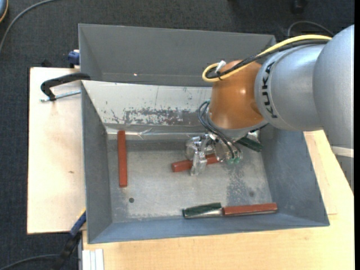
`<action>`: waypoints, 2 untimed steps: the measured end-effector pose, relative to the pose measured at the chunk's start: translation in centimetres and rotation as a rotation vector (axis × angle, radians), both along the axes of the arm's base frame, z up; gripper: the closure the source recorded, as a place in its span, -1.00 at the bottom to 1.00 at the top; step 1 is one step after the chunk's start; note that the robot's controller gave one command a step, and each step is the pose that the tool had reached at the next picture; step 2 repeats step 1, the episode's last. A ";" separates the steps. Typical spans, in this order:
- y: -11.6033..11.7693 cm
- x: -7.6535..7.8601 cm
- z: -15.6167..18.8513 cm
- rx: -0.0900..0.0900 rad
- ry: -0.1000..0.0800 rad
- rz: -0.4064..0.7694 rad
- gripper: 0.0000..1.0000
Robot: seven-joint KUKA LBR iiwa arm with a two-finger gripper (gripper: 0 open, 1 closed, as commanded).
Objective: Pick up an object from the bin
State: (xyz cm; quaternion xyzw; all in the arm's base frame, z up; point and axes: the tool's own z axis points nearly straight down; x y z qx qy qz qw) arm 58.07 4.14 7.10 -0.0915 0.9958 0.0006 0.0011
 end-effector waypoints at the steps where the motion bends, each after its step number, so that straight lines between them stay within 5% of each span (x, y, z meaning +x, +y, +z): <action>1: 0.2 0.1 13.0 -0.001 -0.012 0.173 1.00; 2: 0.2 0.1 13.0 -0.001 -0.012 0.173 1.00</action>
Offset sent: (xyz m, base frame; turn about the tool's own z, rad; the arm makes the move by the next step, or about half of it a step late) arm -0.0021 0.0011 0.1240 -0.1726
